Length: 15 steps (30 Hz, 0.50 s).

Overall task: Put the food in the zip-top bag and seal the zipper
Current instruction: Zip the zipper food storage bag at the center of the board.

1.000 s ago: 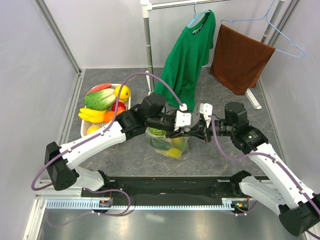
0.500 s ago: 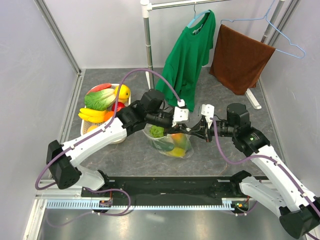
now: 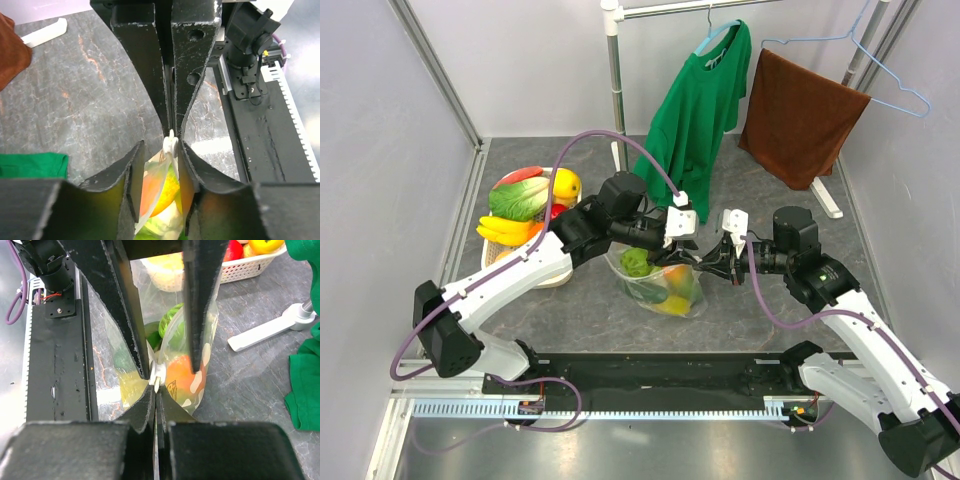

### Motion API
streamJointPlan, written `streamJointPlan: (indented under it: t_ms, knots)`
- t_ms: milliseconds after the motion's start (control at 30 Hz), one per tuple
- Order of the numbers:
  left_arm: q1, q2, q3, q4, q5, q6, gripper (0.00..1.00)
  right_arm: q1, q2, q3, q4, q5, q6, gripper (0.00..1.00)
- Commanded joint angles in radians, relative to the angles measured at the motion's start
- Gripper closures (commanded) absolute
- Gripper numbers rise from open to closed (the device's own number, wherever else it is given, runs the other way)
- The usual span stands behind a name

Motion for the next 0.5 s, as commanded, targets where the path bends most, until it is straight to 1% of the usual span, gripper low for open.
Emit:
streamJointPlan:
  t_ms: [0,133,233,267,300,333,433,467]
  knots:
    - [0.003,0.012,0.034,0.019,0.038,-0.019,0.62,0.004,-0.006,-0.001,0.029,-0.034,-0.013,1.0]
    - [0.006,0.009,0.023,-0.03,0.029,0.012,0.68,0.004,-0.009,-0.001,0.029,-0.03,-0.007,1.0]
    - [0.008,-0.002,0.019,-0.05,0.035,0.018,0.74,0.003,-0.008,-0.002,0.029,-0.025,-0.002,1.0]
    - [0.011,-0.005,0.02,-0.058,0.035,0.018,0.8,0.004,-0.009,-0.002,0.029,-0.022,0.0,1.0]
    - [0.011,-0.008,0.02,-0.061,0.035,0.018,0.83,0.004,-0.009,-0.002,0.029,-0.02,0.001,1.0]
    - [0.02,-0.014,0.019,-0.062,0.034,0.014,0.89,0.003,-0.011,-0.004,0.029,-0.017,0.003,1.0]
    - [0.049,-0.031,0.017,-0.088,0.028,0.018,0.98,0.004,-0.024,-0.013,0.028,-0.01,0.003,1.0]
    - [0.06,-0.034,0.016,-0.101,0.028,0.023,0.98,0.004,-0.03,-0.016,0.028,-0.005,0.003,1.0]
